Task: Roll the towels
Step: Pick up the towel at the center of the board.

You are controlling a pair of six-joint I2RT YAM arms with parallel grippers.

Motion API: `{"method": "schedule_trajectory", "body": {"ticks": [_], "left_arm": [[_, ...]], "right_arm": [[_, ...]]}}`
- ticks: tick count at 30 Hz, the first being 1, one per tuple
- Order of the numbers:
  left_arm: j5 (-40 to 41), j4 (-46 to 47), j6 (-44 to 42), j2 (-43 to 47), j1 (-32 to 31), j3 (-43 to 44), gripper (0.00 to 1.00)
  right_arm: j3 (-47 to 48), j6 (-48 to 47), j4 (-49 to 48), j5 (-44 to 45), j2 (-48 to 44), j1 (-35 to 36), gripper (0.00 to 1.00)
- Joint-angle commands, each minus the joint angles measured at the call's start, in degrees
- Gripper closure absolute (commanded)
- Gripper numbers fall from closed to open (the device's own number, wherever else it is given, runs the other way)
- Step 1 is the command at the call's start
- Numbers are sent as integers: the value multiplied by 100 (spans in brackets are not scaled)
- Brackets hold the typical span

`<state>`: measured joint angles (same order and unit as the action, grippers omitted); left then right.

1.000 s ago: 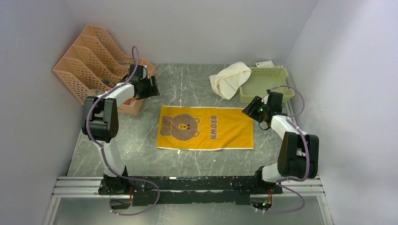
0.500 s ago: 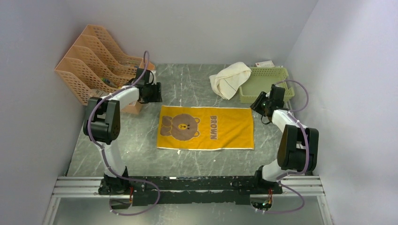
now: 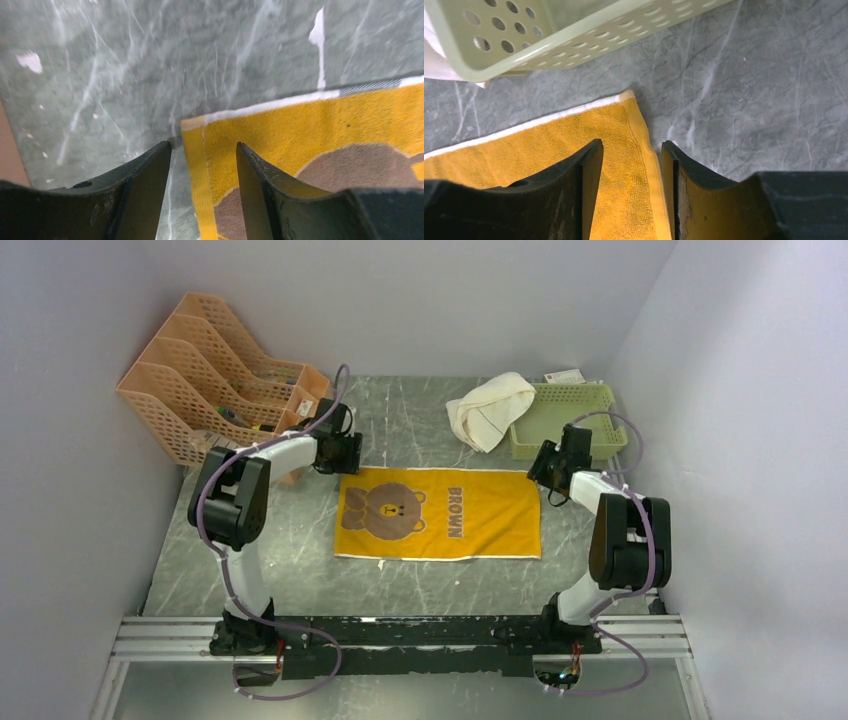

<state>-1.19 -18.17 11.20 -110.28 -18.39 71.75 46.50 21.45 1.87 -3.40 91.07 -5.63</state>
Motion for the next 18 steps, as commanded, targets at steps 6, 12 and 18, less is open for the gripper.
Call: {"method": "schedule_trajectory", "body": {"ticks": [6, 12, 18], "left_arm": [[583, 210, 491, 331, -33, -406, 43], [549, 504, 678, 431, -37, -549, 50], [383, 786, 730, 529, -33, -676, 54]], "right_arm": [[-71, -136, -460, 336, 347, 26, 52], [-127, -184, -743, 317, 498, 27, 54], [-178, -262, -1055, 54, 509, 82, 60]]}}
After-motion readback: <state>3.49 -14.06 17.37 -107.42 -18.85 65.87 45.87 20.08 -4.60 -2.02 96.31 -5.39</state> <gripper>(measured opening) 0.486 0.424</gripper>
